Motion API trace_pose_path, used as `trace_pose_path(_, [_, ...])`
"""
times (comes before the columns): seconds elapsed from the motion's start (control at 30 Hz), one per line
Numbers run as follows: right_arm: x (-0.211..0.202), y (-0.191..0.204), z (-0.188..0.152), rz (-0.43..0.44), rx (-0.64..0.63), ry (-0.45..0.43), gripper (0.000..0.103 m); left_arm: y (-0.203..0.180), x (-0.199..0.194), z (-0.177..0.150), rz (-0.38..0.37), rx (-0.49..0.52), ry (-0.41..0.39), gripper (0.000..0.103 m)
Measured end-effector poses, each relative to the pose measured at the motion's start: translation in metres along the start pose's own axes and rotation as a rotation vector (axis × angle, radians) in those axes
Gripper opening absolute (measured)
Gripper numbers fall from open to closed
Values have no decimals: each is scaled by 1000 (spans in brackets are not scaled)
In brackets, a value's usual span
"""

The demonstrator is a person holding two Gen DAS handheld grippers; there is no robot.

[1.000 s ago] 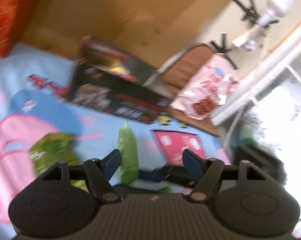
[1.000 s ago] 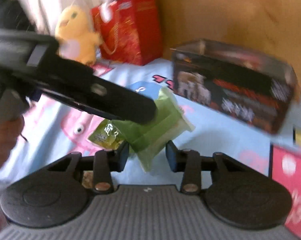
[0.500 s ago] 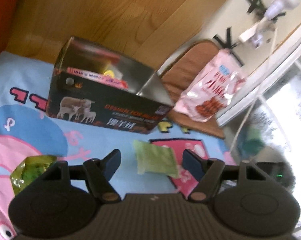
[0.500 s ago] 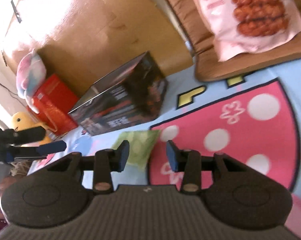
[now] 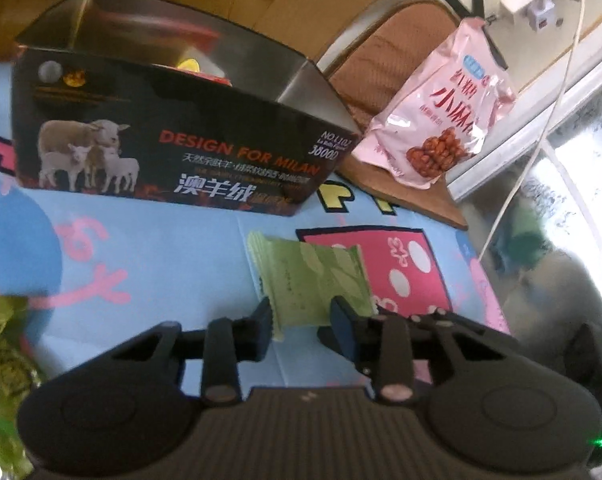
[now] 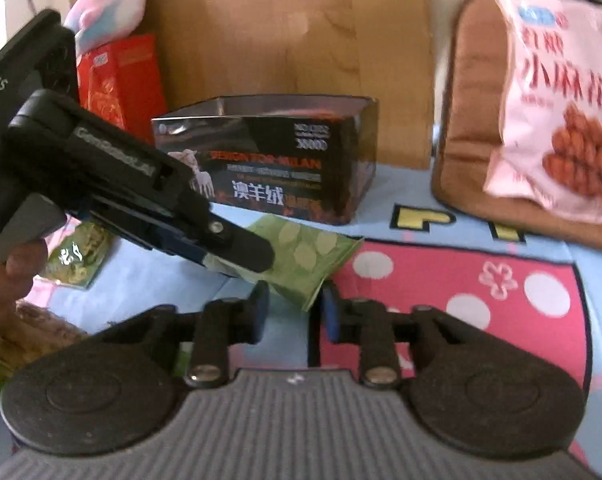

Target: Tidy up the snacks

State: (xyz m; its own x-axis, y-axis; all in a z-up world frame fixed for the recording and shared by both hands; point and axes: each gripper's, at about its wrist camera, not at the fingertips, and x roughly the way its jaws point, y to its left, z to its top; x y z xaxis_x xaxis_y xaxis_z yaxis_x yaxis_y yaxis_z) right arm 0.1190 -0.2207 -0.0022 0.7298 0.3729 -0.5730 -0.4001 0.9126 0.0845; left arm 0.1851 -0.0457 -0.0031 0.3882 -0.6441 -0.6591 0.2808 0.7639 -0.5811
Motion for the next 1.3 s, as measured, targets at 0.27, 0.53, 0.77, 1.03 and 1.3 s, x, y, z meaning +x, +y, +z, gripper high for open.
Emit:
trace_pose_path(0.27, [-24,24,19,-12,-68,-160,28,-28,-58,21,27,115,-162,33])
trace_pose_path(0.53, [13,15,77,-76,-67,-247,36,-26,-38,80,141,105,-242,43])
trace_pose_path(0.77, [0,-11,62,-94,33,-225,37,-18,-55,54,113,87,-270,46])
trace_pose_path(1.03, [-50,-13,-5,80,185,-54,38,-13,-60,-23,21,94,-104,47])
trace_pose_path(1.3, [-104,34,-56,259,4,49,70,-20,-42,-57,12,118,6,47])
